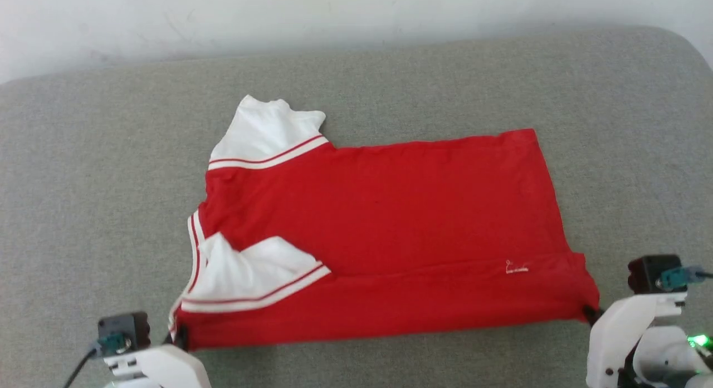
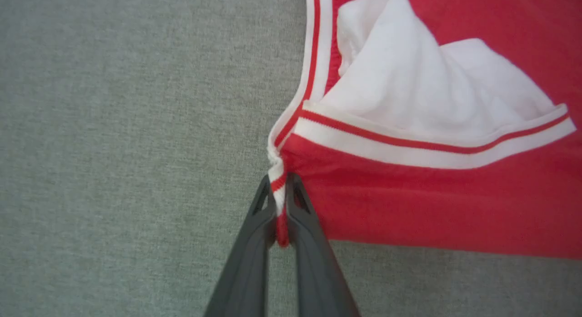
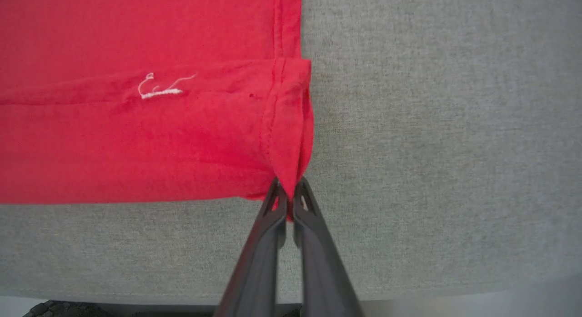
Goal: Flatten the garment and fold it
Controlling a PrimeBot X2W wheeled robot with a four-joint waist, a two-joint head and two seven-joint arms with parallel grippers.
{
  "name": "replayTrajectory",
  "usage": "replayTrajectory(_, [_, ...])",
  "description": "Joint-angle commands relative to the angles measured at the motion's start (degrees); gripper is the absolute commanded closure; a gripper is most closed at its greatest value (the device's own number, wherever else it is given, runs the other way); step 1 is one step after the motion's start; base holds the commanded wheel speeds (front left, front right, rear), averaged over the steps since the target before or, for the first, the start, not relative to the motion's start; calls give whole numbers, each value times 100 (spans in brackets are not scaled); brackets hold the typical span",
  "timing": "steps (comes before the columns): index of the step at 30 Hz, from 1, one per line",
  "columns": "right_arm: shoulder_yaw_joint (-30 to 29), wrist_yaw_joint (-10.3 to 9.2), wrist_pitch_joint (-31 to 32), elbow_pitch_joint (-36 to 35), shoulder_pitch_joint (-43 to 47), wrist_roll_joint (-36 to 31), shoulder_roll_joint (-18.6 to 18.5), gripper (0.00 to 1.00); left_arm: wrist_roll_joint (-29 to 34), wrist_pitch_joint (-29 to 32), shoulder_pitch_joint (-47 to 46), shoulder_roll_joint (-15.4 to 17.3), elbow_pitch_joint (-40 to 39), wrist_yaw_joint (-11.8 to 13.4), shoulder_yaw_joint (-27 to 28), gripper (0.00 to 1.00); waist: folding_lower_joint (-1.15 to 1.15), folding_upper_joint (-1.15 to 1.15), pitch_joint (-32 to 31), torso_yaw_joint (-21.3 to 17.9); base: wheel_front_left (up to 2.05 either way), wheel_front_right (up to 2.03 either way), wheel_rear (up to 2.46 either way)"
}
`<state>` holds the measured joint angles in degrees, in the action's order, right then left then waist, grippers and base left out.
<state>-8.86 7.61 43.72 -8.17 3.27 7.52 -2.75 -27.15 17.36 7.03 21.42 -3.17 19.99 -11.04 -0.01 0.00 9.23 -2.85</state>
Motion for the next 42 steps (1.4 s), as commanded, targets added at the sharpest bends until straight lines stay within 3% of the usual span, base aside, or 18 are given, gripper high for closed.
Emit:
replayTrajectory(1, [-11,-12,-62,121,64,27,-13,100,-25,84,117,44,-16,74,-10,100,1,0,42,-26,0,0,0])
replayTrajectory(12, [52,-12,-850,1273,-161,327,-13,100,-157,-42,27,-146,362,-63,-147,100,1,0,167,-35,0,0,0])
replayTrajectory(13, [34,-12,-936,1341,-177,363,-13,100,-170,-78,10,-168,407,-71,-145,69,1,0,155,-33,0,0,0])
replayTrajectory(14, [20,-12,-1033,1397,-187,401,-13,85,-196,-103,0,-194,441,-84,-145,51,1,0,133,-29,0,0,0])
replayTrajectory(15, [13,-12,-1121,1431,-178,433,-13,56,-228,-130,-2,-219,463,-98,-138,10,1,0,104,-25,0,0,0])
replayTrajectory(16, [13,-12,-1206,1444,-156,465,-13,0,-241,-152,3,-227,477,-107,-134,0,1,0,67,-22,0,0,0])
replayTrajectory(20, [-22,-12,-1794,1268,-42,647,-13,0,-292,-345,38,-242,372,-182,-94,0,1,0,-80,-12,0,0,0])
replayTrajectory(26, [174,-12,-3189,814,-10,556,-13,0,-36,-1080,-349,-62,116,-471,-46,0,1,0,-73,-81,0,0,0])
replayTrajectory(32, [587,-12,-4360,624,-308,417,-62,0,437,-1638,-1379,397,283,-1035,-199,0,1,0,227,-262,0,0,0])
replayTrajectory(36, [795,-12,-4872,563,-617,377,-177,0,545,-1563,-2375,578,703,-1394,-300,0,1,0,600,-399,0,0,0])
replayTrajectory(42, [1093,-12,-5209,540,-1107,368,-240,0,553,-982,-3994,758,1380,-1786,-370,0,1,0,1257,-682,0,0,0])
